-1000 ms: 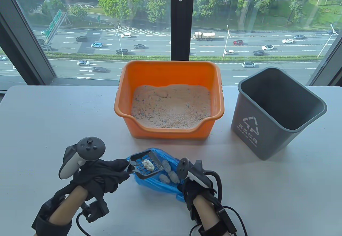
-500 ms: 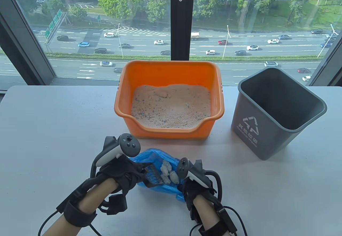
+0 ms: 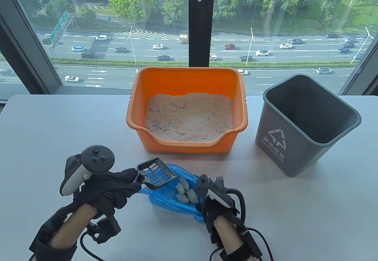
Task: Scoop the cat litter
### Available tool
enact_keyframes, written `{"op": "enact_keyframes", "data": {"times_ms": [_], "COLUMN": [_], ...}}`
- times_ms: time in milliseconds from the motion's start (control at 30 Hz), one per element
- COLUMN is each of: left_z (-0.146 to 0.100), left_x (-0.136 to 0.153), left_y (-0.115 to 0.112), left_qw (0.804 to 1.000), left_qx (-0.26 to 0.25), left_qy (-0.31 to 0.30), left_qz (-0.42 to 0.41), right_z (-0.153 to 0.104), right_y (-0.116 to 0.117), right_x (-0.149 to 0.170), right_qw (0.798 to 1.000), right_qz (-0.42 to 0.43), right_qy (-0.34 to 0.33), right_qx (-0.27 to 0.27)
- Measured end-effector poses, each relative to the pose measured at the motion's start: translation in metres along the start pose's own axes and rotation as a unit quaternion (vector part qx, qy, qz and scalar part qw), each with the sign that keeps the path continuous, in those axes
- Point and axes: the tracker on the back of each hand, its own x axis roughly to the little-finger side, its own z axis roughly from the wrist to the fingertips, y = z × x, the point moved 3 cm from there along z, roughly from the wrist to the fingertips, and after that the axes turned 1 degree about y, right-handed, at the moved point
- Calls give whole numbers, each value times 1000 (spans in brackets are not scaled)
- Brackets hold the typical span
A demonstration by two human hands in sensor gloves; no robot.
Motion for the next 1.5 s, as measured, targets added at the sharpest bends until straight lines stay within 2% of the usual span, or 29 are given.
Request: {"op": "enact_keyframes", "data": {"times_ms": [167, 367, 633, 767, 800, 867, 933, 1033, 1167, 1333, 1400, 1467, 1500], "left_z": [48, 127, 230, 263, 268, 282, 291, 301, 302, 282, 264, 245, 240], "left_x": [-32, -63, -53, -46, -46, -51, -53, -49, -45, -56, -69, -76, -76], "left_y": [4, 0, -8, -11, -10, -6, -6, -8, -15, -14, -17, -21, -22], "left_qw": [1000, 997, 979, 967, 960, 962, 959, 953, 950, 962, 973, 972, 968], "left_qx": [-26, -41, -51, -60, -70, -95, -96, -128, -161, -180, -185, -182, -185], "left_qy": [12, 58, 179, 222, 250, 242, 250, 248, 225, 154, 87, 35, 28], "left_qz": [3, -34, -87, -110, -107, -86, -92, -120, -146, -134, -104, -145, -168], "right_z": [0, 0, 0, 0, 1, 1, 1, 1, 1, 2, 2, 2, 2], "right_y": [0, 0, 0, 0, 0, 0, 0, 0, 0, -1, 0, 0, 0], "right_x": [0, 0, -1, -2, -2, -3, -3, -3, -3, -3, -4, -4, -3], "right_qw": [1000, 1000, 1000, 1000, 1000, 1000, 1000, 1000, 1000, 1000, 1000, 1000, 1000], "right_qz": [0, -3, 0, 1, 2, 1, 2, -1, -1, -1, 0, 0, 0], "right_qy": [0, 1, 0, 0, -1, -1, -1, -2, -3, -3, -3, -3, -3], "right_qx": [0, 2, 1, -1, -1, -2, -2, -1, 0, 0, -1, -1, -1]}}
